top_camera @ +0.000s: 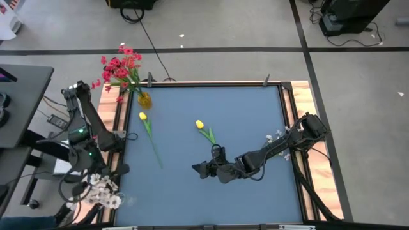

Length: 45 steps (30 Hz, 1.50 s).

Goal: Sort flowers into vase by color
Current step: Put the top white flowers into the transparent vase

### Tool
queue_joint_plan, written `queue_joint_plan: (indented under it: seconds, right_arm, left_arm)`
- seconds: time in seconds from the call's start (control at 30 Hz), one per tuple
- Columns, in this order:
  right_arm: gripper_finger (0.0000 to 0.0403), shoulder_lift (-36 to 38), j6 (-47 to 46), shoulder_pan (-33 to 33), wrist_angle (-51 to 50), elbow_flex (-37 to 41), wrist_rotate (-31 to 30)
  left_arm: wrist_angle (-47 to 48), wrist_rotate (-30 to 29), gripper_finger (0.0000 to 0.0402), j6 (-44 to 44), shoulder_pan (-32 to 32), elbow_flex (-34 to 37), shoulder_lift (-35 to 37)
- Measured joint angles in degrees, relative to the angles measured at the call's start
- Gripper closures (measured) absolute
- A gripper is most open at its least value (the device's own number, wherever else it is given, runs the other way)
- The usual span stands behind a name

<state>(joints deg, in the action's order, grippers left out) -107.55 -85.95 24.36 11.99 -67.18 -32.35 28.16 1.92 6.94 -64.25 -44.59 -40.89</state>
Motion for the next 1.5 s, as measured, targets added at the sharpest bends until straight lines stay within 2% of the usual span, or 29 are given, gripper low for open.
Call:
queue_joint_plan:
  seconds: [0.33,0.5,0.7,0.9,1.27,1.5]
  right_arm:
    - [0.0195,0.0,0.4,0.0,0.0,0.0,-0.2]
    - [0.0195,0.0,1.0,0.1,0.1,0.0,-0.6]
    - [0.0195,0.0,2.0,0.1,0.3,0.0,-0.6]
    - [0.0195,0.0,2.1,0.1,0.4,0.0,0.1]
    - [0.0195,0.0,2.1,0.8,0.4,0.0,0.1]
    - [0.0188,0.0,2.4,1.7,0.3,0.0,-2.3]
  left_arm:
    - [-0.7,-7.7,0.0388,4.0,-3.6,0.0,-3.8]
    - [-0.9,-13.6,0.0388,7.9,-7.0,0.1,-5.4]
    - [-8.3,-20.2,0.0388,12.6,-11.4,6.1,-5.2]
    - [-7.8,-24.9,0.0388,14.5,-14.7,8.3,-5.2]
    - [-7.8,-28.9,0.0386,18.1,-17.9,10.4,-5.2]
    - [-7.6,-29.0,0.0340,23.1,-17.6,10.4,-5.2]
